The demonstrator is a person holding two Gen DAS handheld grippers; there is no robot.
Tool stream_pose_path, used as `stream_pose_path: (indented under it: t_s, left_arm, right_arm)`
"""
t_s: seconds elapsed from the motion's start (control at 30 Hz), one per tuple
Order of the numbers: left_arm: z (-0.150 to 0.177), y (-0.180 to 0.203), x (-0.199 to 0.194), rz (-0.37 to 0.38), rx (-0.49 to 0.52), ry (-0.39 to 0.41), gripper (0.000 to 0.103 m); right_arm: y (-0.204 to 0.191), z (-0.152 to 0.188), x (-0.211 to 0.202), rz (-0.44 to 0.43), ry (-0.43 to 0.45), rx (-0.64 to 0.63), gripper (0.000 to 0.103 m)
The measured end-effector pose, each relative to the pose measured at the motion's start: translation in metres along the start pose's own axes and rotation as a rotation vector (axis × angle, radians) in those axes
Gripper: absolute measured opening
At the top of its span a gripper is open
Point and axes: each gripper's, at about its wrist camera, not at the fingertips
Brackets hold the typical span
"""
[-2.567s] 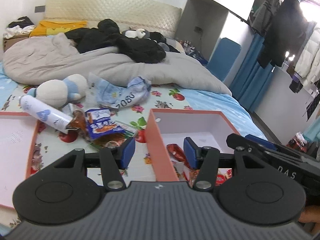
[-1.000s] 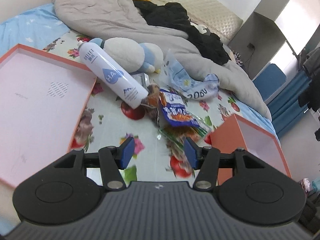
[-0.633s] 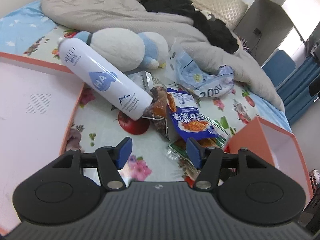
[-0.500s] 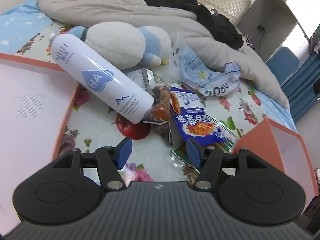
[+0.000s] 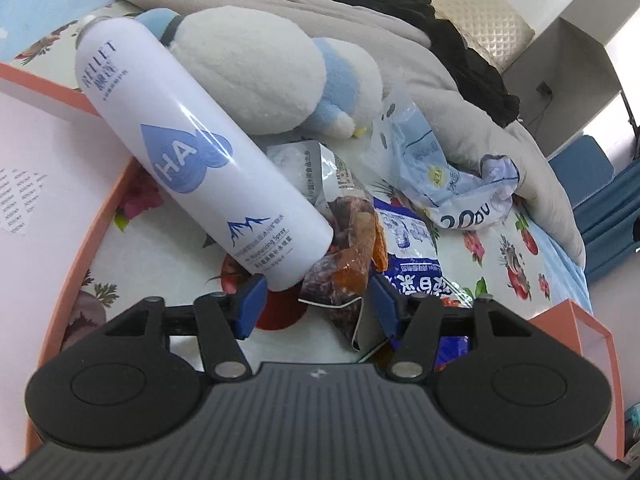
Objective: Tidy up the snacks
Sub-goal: 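Grasp a brown snack pack with the left gripper while the right gripper grasps a green-labelled pack, then carry the brown pack and green-labelled pack over the deep pink box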
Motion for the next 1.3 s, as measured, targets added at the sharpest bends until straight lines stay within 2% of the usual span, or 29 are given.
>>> stream_pose_path:
  t_s: [0.13,0.2,0.23,0.33,0.43,0.6,0.63,0.73,0.77,0.8,1.13,1.3]
  left_arm:
    - [0.0,-0.004,0.009,0.019,-0.028,-0.02,0.042]
    - [0.0,-0.006,0.01,0.035,-0.045,-0.02,0.037]
    - [0.0,-0.005,0.009,0.037,-0.041,-0.016,0.03]
    - [-0.001,-0.001,0.007,0.037,-0.024,-0.006,0.019]
    - [0.0,0.003,0.004,0.045,-0.016,0.001,0.014]
    - [0.005,0.009,-0.009,0.056,0.009,0.007,0.008]
    - [0.007,0.009,-0.014,0.057,0.013,0.009,0.004]
    - [0.015,0.013,-0.03,0.046,0.028,0.025,0.004]
    - [0.018,0.012,-0.035,0.049,0.027,0.025,0.004]
    - [0.022,0.011,-0.04,0.048,0.026,0.021,0.004]
    - [0.072,-0.002,-0.087,0.047,0.015,0.0,0.002]
    - [0.105,0.0,-0.117,0.029,0.047,-0.003,0.002]
  right_arm:
    - [-0.01,0.007,0.003,0.013,0.01,-0.092,0.065]
    - [-0.012,0.008,0.003,0.021,0.013,-0.107,0.065]
    - [-0.013,0.008,0.003,0.019,0.011,-0.107,0.065]
    - [-0.015,0.008,0.002,0.018,0.007,-0.112,0.055]
    - [-0.016,0.009,0.0,0.024,0.003,-0.108,0.045]
    - [-0.016,0.011,-0.01,0.029,-0.005,-0.092,0.042]
    - [-0.016,0.012,-0.012,0.029,-0.007,-0.089,0.042]
    - [-0.015,0.011,-0.024,0.019,-0.018,-0.075,0.04]
    - [-0.014,0.011,-0.029,0.017,-0.019,-0.072,0.037]
    - [-0.014,0.012,-0.033,0.017,-0.019,-0.071,0.028]
    - [-0.003,0.04,-0.079,0.004,-0.059,-0.045,0.023]
    - [0.003,0.053,-0.105,-0.008,-0.066,-0.032,0.021]
Point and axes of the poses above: each gripper's, at about its wrist camera, not at the fingertips, and x roughly the way its jaws point, y to its right, z to its underside, and after that the axes turned 2 degrees about -y, right-handed
